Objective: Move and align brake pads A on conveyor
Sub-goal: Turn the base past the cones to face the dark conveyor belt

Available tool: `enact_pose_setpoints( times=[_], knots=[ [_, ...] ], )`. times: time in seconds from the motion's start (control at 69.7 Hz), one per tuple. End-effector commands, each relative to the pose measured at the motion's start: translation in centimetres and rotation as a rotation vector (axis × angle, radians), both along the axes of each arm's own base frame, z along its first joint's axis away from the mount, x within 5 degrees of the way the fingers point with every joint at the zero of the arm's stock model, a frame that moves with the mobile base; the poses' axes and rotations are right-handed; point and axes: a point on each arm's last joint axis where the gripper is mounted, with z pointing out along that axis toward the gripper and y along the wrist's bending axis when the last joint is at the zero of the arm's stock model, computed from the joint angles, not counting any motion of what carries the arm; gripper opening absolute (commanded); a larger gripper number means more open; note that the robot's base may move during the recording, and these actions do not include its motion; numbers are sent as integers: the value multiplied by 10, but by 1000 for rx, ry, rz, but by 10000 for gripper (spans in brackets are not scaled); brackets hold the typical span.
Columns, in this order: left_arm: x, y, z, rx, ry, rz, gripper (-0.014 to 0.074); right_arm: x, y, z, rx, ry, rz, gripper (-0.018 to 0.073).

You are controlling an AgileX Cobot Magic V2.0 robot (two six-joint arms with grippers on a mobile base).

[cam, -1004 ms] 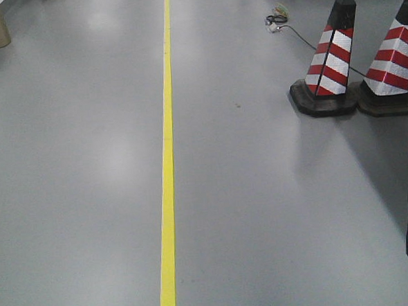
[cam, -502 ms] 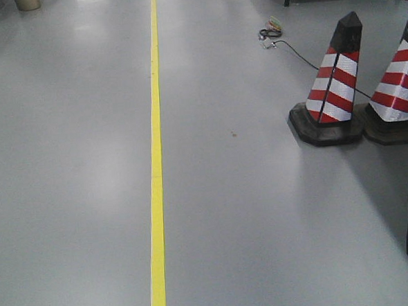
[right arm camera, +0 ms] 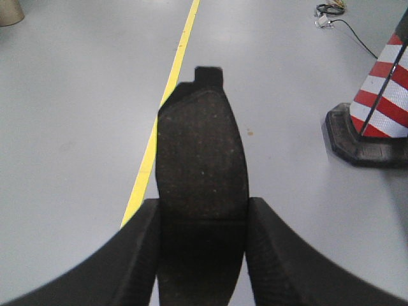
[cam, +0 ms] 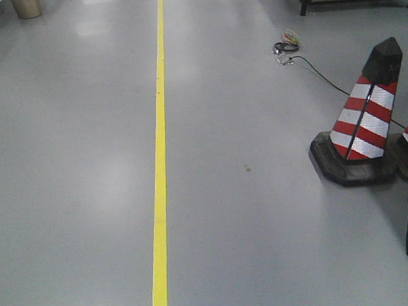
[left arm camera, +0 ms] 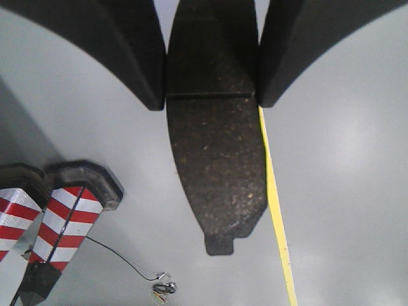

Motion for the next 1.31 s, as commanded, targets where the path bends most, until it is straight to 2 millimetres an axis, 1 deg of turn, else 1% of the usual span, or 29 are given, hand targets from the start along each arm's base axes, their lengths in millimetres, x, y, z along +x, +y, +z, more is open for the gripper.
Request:
enact_pose_setpoints(
  times=[0.0,1.291],
  knots=[
    [2,-2,18,-40,-117,-10,10,4,0,18,6,-125,-2,-1],
    [2,-2,18,-40,-117,-10,10,4,0,18,6,-125,-2,-1]
  ],
)
